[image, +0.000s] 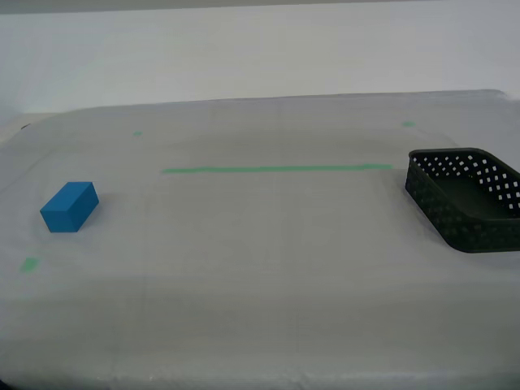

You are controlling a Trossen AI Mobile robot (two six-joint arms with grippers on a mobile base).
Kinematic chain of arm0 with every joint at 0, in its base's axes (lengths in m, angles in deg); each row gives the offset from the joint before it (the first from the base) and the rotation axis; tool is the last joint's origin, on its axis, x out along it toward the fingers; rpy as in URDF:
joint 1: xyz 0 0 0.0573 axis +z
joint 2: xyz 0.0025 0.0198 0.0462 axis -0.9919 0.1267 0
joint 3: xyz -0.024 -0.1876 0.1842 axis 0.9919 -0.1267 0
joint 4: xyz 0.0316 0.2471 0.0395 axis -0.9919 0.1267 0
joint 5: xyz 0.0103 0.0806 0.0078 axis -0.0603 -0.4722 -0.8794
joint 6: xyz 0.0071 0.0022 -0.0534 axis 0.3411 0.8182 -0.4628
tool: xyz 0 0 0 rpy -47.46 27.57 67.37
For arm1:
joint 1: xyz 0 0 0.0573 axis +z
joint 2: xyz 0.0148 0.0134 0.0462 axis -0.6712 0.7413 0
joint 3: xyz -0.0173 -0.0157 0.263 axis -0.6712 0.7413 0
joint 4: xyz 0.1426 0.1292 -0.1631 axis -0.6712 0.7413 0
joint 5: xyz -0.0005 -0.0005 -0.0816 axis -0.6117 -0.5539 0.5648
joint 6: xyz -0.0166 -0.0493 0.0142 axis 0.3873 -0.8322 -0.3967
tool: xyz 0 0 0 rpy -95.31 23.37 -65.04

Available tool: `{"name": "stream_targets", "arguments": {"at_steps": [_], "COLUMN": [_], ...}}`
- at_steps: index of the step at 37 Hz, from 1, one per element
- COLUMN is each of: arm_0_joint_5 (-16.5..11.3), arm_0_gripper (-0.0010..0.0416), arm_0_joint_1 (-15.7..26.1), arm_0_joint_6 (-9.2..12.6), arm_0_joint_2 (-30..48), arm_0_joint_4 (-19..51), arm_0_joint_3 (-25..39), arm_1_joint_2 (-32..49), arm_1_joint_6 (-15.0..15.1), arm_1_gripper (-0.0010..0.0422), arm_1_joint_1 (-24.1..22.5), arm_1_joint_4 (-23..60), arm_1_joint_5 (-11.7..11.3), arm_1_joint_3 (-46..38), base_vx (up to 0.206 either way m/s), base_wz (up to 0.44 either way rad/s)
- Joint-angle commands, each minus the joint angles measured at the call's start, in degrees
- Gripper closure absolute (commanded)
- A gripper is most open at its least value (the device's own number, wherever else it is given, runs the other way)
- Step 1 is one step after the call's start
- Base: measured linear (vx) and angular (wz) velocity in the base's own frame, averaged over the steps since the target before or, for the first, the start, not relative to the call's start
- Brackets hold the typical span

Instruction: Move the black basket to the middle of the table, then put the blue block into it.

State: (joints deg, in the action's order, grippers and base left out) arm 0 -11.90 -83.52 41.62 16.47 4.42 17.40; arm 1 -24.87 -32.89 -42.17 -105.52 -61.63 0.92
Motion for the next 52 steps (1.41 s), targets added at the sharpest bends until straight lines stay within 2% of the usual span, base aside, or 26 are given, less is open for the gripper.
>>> {"name": "stream_targets", "arguments": {"at_steps": [1, 15, 22, 28, 37, 46, 52], "arm_0_joint_5": [0.22, 0.22, 0.2, 0.11, -3.63, -3.61, -2.6], "arm_0_gripper": [0.0406, 0.0406, 0.0406, 0.0406, 0.0406, 0.0406, 0.0406], "arm_0_joint_1": [-0.02, -0.04, -0.31, -0.39, -0.79, -1.2, -2.25], "arm_0_joint_6": [-0.42, -0.5, -1.92, -2.97, -4.07, -4.46, -4.5], "arm_0_joint_2": [1.53, 8.63, 12.35, 15.1, 20.11, 24.39, 25.11], "arm_0_joint_4": [5.16, 21.9, 29.83, 34.16, 41.99, 50.73, 53.44], "arm_0_joint_3": [2.82, 12.72, 18.01, 21.24, 26.08, 31.76, 33.77], "arm_1_joint_2": [-0.02, -0.02, -0.02, -0.02, -0.02, -0.02, -0.02], "arm_1_joint_6": [0.09, 0.09, 0.09, 0.09, 0.09, 0.09, 0.09], "arm_1_gripper": [0.0412, 0.0412, 0.0412, 0.0412, 0.0412, 0.0412, 0.0412], "arm_1_joint_1": [-0.02, 0.0, -0.02, 0.0, -0.02, -0.02, 0.0], "arm_1_joint_4": [-0.17, -0.13, -0.11, -0.11, -0.11, -0.09, -0.09], "arm_1_joint_5": [-0.04, -0.04, -0.04, -0.04, -0.04, -0.04, -0.04], "arm_1_joint_3": [-0.02, -0.02, -0.02, -0.02, -0.02, -0.02, -0.02], "base_vx": [0.0, 0.0, 0.0, 0.0, 0.0, 0.0, 0.0], "base_wz": [0.0, 0.0, 0.0, 0.0, 0.0, 0.0, 0.0]}}
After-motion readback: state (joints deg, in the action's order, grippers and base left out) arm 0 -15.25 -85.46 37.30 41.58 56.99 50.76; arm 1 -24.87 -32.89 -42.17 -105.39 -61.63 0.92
